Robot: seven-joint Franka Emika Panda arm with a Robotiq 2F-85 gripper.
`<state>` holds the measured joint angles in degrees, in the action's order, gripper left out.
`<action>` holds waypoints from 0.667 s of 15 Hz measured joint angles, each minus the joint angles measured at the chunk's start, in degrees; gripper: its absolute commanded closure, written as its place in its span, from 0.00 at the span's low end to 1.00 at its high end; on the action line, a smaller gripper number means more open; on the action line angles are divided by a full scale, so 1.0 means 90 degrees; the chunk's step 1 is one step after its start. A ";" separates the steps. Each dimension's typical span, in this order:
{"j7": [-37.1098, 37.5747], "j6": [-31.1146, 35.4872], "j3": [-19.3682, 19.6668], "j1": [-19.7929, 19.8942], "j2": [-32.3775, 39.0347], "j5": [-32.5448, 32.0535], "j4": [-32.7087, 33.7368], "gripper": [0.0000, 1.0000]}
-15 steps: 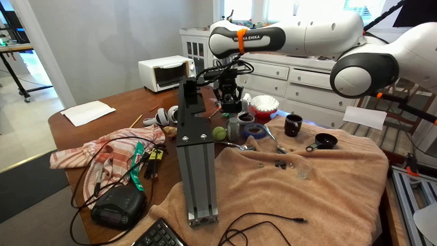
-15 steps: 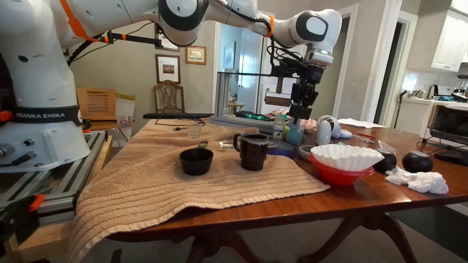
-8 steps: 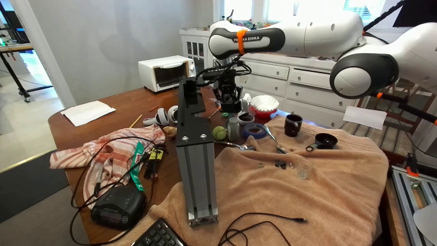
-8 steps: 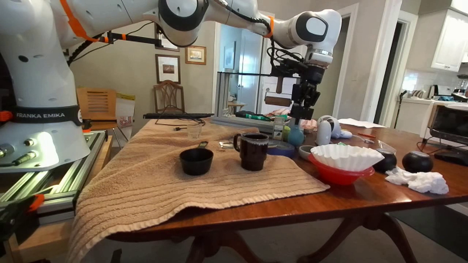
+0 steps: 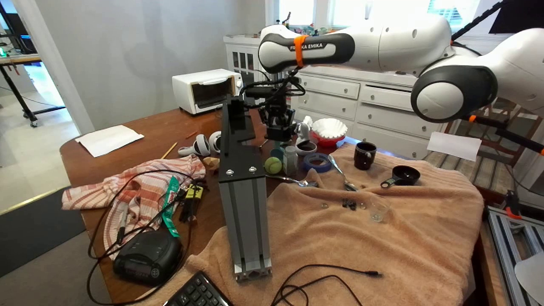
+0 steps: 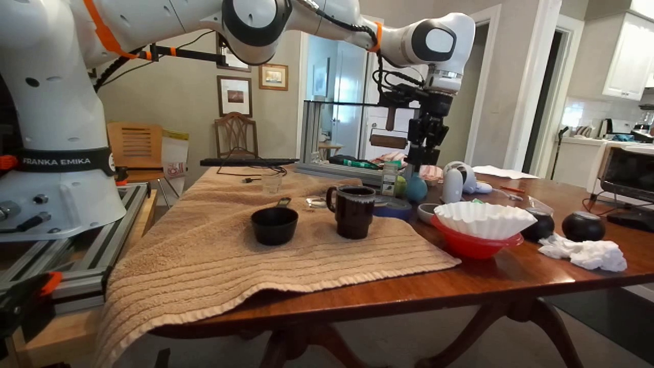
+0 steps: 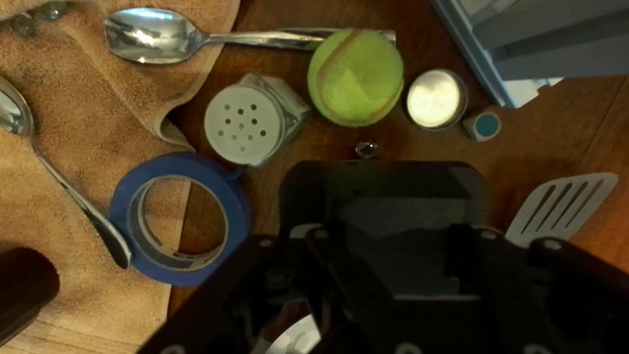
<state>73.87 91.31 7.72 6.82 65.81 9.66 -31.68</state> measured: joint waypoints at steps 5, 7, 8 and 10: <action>-0.0823 -0.0171 -0.0459 0.0154 0.0000 0.0224 -0.0024 0.78; -0.1111 -0.0401 -0.0594 0.0213 -0.0001 0.0256 -0.0035 0.78; -0.1210 -0.0536 -0.0632 0.0227 -0.0002 0.0256 -0.0037 0.78; -0.1295 -0.0806 -0.0650 0.0225 -0.0004 0.0253 -0.0038 0.78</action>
<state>62.21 84.06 1.87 8.84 65.78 11.94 -32.03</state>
